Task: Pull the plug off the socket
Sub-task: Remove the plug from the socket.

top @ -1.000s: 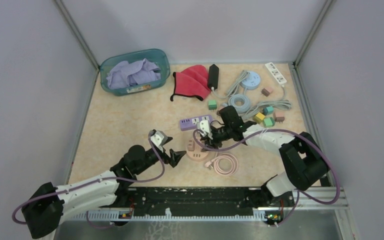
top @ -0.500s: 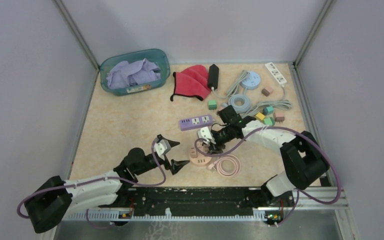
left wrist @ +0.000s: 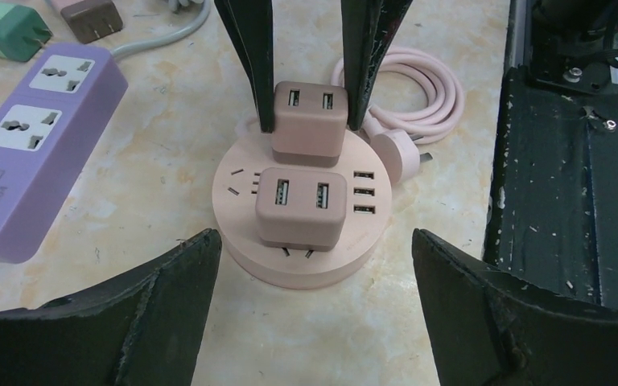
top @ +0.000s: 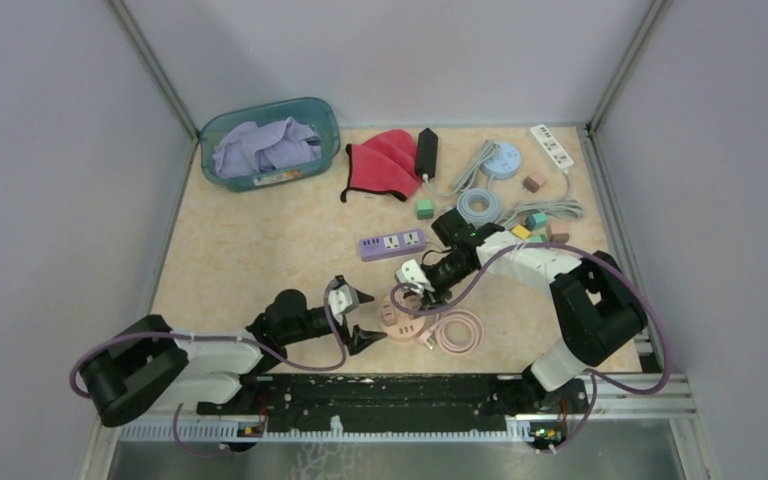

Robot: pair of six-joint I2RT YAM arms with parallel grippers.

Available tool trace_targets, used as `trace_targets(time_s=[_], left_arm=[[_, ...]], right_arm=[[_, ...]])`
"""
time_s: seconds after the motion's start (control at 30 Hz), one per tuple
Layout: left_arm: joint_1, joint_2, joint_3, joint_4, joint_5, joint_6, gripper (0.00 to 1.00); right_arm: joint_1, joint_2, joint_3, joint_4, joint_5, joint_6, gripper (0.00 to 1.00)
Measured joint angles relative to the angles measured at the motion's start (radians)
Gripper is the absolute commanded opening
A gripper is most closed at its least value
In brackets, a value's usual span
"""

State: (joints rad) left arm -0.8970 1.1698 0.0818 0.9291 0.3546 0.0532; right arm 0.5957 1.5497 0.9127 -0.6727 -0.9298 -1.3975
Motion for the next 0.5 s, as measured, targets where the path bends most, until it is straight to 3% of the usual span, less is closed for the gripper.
trace_targets(time_s=[0.23,0.5], left_arm=[[0.000,0.144,0.069,0.063,0.003,0.000,0.86],[0.000,0.259,0.094,0.143,0.010,-0.023,0.70]], right_arm=[[0.000,0.000,0.000,-0.002,-0.001,-0.005,0.31],[0.000,0.000,0.000,-0.002,-0.001,-0.005,0.31]])
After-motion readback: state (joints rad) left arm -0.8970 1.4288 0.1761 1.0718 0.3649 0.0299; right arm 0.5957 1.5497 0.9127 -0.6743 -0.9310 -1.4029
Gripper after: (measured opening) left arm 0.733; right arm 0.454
